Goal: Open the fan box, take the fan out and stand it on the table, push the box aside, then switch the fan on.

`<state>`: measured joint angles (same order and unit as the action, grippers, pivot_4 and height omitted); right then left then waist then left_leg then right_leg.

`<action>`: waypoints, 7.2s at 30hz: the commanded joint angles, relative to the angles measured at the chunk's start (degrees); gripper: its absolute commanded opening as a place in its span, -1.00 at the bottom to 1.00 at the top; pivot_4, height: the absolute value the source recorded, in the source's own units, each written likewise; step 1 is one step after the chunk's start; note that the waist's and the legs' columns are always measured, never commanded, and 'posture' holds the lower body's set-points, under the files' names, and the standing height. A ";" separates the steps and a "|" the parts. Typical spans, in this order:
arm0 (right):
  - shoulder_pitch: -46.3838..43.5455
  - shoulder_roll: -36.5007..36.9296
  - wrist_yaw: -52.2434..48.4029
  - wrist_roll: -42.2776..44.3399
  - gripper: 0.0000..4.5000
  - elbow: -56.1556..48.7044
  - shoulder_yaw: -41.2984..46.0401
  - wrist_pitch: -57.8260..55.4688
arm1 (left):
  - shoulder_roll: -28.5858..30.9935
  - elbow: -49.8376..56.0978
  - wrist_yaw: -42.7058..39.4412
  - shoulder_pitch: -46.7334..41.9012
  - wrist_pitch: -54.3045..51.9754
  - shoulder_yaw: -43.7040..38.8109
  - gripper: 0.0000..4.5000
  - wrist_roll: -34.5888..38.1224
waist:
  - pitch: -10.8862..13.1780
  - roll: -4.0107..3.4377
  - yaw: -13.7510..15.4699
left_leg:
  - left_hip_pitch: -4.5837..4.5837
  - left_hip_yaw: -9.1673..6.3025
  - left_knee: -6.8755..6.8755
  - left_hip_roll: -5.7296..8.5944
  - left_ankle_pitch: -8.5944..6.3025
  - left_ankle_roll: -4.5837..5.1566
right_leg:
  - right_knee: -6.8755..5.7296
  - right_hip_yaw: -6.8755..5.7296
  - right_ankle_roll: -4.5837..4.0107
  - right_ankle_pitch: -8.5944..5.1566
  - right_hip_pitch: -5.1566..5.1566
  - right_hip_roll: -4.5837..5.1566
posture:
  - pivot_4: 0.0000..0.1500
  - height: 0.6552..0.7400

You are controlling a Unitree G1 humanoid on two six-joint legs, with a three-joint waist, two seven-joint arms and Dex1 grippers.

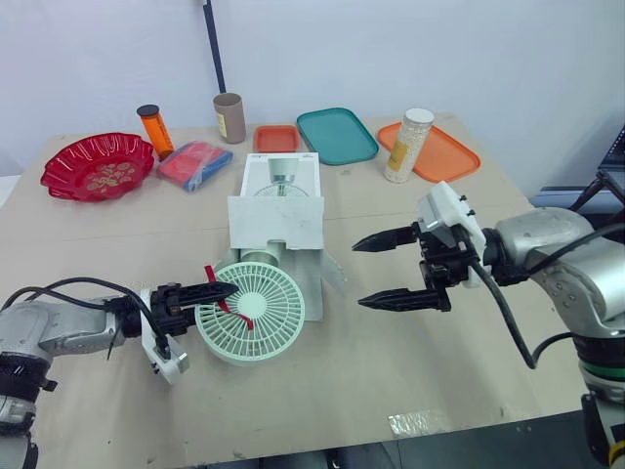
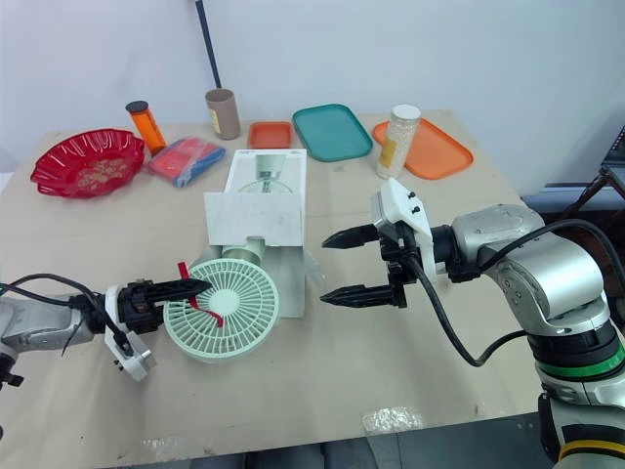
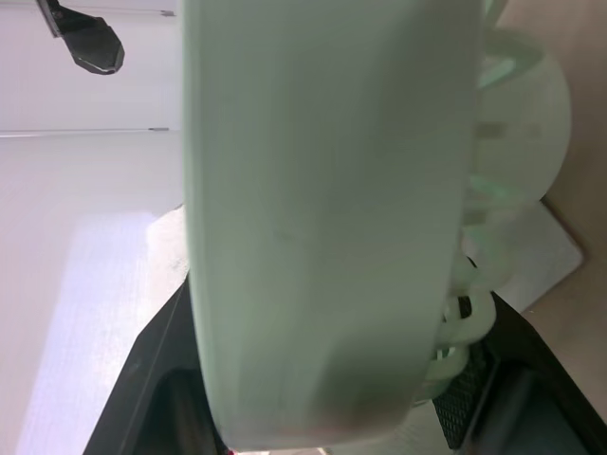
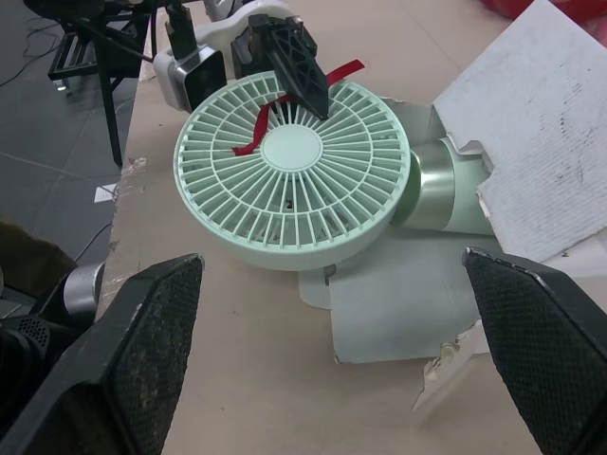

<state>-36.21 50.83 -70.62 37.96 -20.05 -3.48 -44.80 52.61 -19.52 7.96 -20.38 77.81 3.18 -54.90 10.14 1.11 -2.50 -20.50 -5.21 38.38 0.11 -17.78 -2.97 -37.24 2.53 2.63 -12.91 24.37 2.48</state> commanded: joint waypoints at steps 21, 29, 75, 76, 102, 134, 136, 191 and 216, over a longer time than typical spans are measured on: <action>-0.54 -1.13 1.31 -0.36 1.00 -0.31 0.74 2.32 | 16.31 14.93 -27.82 9.35 -13.07 11.37 -0.10 53.51 | 0.01 -0.02 -0.08 | -0.01 0.01 0.02 -0.04 -0.04 0.07 | 0.01 0.01 0.01 -0.01 0.01 -0.03 | 1.00 1.00; 0.19 -1.71 1.96 -0.61 1.00 -0.72 0.67 2.45 | 15.63 21.99 -40.30 11.00 -26.89 9.32 -0.10 71.63 | 0.02 -0.02 -0.09 | -0.01 0.02 0.06 -0.03 -0.04 0.08 | 0.00 0.01 0.01 -0.01 -0.01 -0.05 | 1.00 1.00; 0.22 -5.42 1.81 0.94 1.00 -1.00 -0.89 2.19 | 4.73 63.64 -46.29 36.32 -112.79 -51.27 -0.10 119.14 | 0.05 0.00 -0.12 | 0.00 0.03 0.08 -0.08 -0.06 0.11 | 0.04 0.10 0.01 -0.04 -0.02 -0.15 | 1.00 1.00; 0.10 -5.58 1.64 0.77 1.00 -0.84 -1.10 2.35 | 4.41 64.22 -45.72 37.22 -114.05 -52.81 -0.10 120.26 | 0.05 0.02 -0.09 | 0.00 0.03 0.10 -0.08 -0.06 0.11 | 0.04 0.10 0.01 -0.04 -0.03 -0.15 | 1.00 1.00; -4.49 -8.44 2.70 2.66 1.00 0.65 -1.19 0.05 | -12.78 66.16 -50.19 70.42 -118.24 -88.90 -0.10 123.24 | 0.07 0.13 -0.19 | 0.11 0.21 0.06 -0.14 -0.08 0.07 | 0.09 0.14 -0.08 -0.11 -0.06 -0.19 | 1.00 1.00; -7.77 -13.10 8.90 1.87 1.00 0.09 -2.39 0.23 | -3.16 50.29 -33.55 41.75 -117.99 -60.51 -0.10 97.66 | 0.06 0.41 -0.22 | 0.12 0.24 0.03 -0.23 -0.13 0.02 | 0.09 0.14 -0.10 -0.08 0.00 -0.21 | 1.00 1.00; -7.66 -13.23 8.97 1.64 1.00 0.01 -2.45 0.39 | -3.06 49.71 -33.42 40.66 -117.78 -59.45 -0.10 95.67 | 0.06 0.41 -0.19 | 0.11 0.23 0.02 -0.23 -0.13 0.02 | 0.08 0.13 -0.11 -0.08 0.02 -0.22 | 1.00 1.00; -7.69 -13.97 11.95 0.53 1.00 -0.71 -2.53 -0.52 | -9.57 50.18 -32.13 30.70 -128.40 -50.33 -0.10 91.30 | -0.32 -0.29 0.59 | 0.20 0.17 0.04 -0.11 -0.11 0.00 | 0.05 0.12 -0.06 -0.05 -0.12 -0.10 | 1.00 1.00; -7.59 -13.97 11.56 0.42 1.00 -0.78 -2.77 -0.66 | -10.57 49.01 -31.95 29.15 -126.78 -50.83 0.99 92.04 | -0.24 -0.13 0.45 | 0.17 0.16 0.03 -0.13 -0.12 0.01 | 0.10 0.12 -0.06 -0.06 -0.09 -0.12 | 1.00 1.00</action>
<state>-43.44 36.72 -58.78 38.00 -19.54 -6.75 -46.06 41.66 28.66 -24.08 8.83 -50.07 -46.41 37.15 9.90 0.98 -2.05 -20.33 -5.05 38.41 -0.03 -17.89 -2.97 -37.13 2.65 2.56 -12.97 24.28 2.35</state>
